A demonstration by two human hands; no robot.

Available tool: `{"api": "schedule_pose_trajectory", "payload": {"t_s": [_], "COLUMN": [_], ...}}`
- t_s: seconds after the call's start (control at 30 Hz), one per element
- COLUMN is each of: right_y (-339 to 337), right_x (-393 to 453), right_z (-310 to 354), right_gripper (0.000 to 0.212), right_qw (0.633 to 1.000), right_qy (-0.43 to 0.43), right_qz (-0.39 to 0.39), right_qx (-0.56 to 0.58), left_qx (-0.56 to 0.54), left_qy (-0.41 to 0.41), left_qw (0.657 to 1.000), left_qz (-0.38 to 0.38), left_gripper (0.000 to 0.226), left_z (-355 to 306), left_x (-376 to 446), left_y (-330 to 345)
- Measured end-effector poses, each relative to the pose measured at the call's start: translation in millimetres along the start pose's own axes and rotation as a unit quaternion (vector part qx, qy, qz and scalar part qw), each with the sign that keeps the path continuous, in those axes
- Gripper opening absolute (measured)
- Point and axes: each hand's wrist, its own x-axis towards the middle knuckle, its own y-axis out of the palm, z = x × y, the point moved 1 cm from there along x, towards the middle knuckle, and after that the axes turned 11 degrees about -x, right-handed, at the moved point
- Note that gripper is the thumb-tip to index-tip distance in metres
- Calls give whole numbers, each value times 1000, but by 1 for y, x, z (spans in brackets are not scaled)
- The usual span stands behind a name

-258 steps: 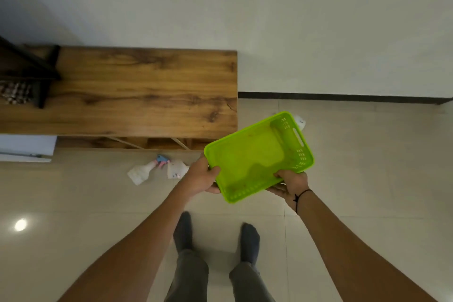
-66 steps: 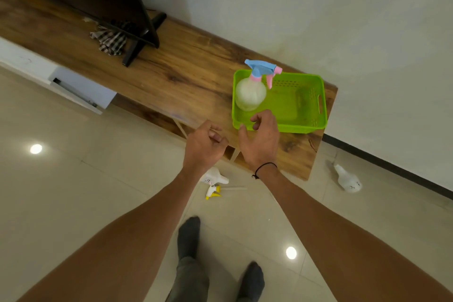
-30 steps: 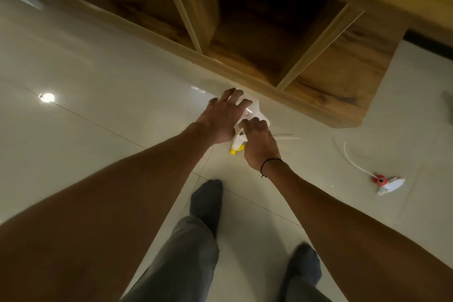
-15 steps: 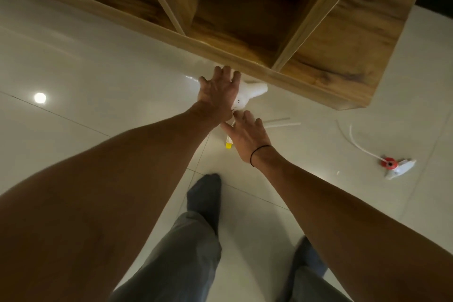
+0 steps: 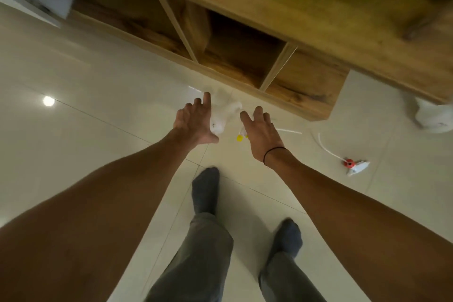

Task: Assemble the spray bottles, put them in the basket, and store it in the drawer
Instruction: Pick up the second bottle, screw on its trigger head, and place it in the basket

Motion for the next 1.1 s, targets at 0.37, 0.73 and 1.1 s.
{"api": "schedule_pose_trajectory", "payload": {"t_s": [0.37, 0.73, 1.1], "right_y": [-126, -260, -378], "right_x": [-105, -177, -199], "right_z": [16, 0, -51], "right_gripper": [69, 51, 47], "right_qw": [997, 975, 852], "right_qy": [-2, 15, 95], "right_qz": [-32, -135, -379], "right_qx": [71, 177, 347], "left_qx": [-183, -212, -252], "left_qy": [-22, 11, 42], "left_qw": [983, 975, 958], "left_qz": [-19, -63, -133], "left_gripper": [111, 102, 97], "left_z": [-35, -68, -126], "left_x": [-126, -203, -194], "left_y": [-103, -197, -262]}}
